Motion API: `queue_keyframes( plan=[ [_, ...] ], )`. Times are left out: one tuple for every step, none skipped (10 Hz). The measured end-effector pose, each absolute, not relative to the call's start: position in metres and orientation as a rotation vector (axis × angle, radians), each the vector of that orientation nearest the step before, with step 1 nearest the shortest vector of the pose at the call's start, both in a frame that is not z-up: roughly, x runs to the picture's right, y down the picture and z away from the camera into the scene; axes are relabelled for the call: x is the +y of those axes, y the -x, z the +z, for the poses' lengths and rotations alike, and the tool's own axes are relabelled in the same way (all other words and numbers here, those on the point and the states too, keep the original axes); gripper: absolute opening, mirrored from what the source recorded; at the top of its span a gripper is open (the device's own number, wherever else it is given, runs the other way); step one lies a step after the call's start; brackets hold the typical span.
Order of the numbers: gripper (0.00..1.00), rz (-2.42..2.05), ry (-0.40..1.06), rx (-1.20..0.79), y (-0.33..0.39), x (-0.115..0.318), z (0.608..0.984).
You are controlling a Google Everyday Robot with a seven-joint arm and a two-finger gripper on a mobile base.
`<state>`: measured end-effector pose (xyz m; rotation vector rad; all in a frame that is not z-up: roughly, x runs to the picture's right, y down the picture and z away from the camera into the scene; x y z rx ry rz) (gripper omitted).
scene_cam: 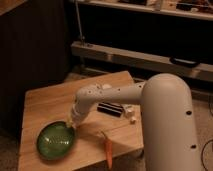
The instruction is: Pick up the ceramic bowl
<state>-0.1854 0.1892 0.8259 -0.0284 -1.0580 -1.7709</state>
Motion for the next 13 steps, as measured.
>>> queue_keyframes(
  plan=[
    [0.43,-1.773,0.021,-1.059,0.186,0.188,0.828],
    [0.43,-1.773,0.010,-1.059,0.186,0.186,0.829],
    [0.43,-1.775,-0.005,-1.060,0.186,0.184,0.829],
    [0.43,-1.780,-0.030,-1.065,0.188,0.180,0.828],
    [0.43,-1.785,-0.049,-1.071,0.191,0.178,0.827],
    [0.43,-1.792,-0.060,-1.079,0.194,0.178,0.826],
    [0.43,-1.800,-0.072,-1.092,0.198,0.180,0.824],
    [0.43,-1.807,-0.081,-1.103,0.201,0.183,0.822],
    [0.43,-1.814,-0.085,-1.112,0.203,0.185,0.819],
    [0.43,-1.830,-0.095,-1.126,0.208,0.188,0.813],
    [0.43,-1.840,-0.092,-1.135,0.209,0.191,0.810],
    [0.43,-1.853,-0.089,-1.145,0.212,0.193,0.806],
    [0.42,-1.869,-0.082,-1.158,0.215,0.196,0.801]
  ],
)
